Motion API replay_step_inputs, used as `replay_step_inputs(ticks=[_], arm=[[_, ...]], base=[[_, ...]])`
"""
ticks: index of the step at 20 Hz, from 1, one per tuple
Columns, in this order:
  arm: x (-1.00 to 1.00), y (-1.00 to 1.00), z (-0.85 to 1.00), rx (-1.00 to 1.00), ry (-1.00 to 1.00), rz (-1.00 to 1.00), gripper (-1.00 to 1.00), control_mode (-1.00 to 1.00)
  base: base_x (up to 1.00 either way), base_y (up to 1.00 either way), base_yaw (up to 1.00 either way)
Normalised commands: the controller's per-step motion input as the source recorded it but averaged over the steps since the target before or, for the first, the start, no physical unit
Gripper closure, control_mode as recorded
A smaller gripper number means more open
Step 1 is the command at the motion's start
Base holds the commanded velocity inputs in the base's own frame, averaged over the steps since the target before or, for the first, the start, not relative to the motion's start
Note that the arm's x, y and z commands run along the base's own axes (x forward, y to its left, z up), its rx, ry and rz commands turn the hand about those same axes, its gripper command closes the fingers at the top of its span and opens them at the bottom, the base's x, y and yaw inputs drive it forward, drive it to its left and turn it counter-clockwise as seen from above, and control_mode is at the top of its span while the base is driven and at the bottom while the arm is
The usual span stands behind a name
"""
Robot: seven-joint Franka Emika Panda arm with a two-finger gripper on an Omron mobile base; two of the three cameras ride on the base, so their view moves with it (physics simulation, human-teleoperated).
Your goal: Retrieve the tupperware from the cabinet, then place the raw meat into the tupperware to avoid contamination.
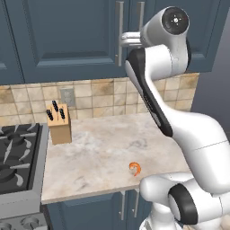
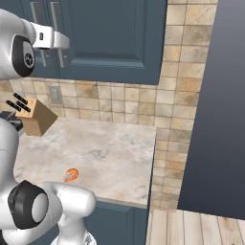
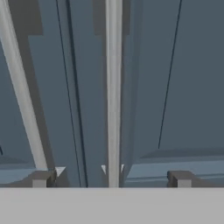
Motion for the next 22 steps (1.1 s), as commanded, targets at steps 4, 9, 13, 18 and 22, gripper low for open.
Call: replay_step_inputs(ticks=[4,9,13,18,22], arm=[[0.32,0.0,0.0,0.0,0.01,0.0,-1.0,-1.0],[0.32,0.0,0.0,0.0,0.0,0.0,-1.0,-1.0],[0.32,0.0,0.0,0.0,0.0,0.0,-1.0,-1.0],[0.33,-0.01,-0.03,0.0,0.0,0.0,-1.0,-1.0],[0.35,-0.1,-0.13,0.0,-0.01,0.0,-1.0,-1.0]], base=[[0.0,0.0,0.0],[0.0,0.0,0.0],[0.0,0.0,0.0],[0.0,0.0,0.0],[0.0,0.0,0.0]])
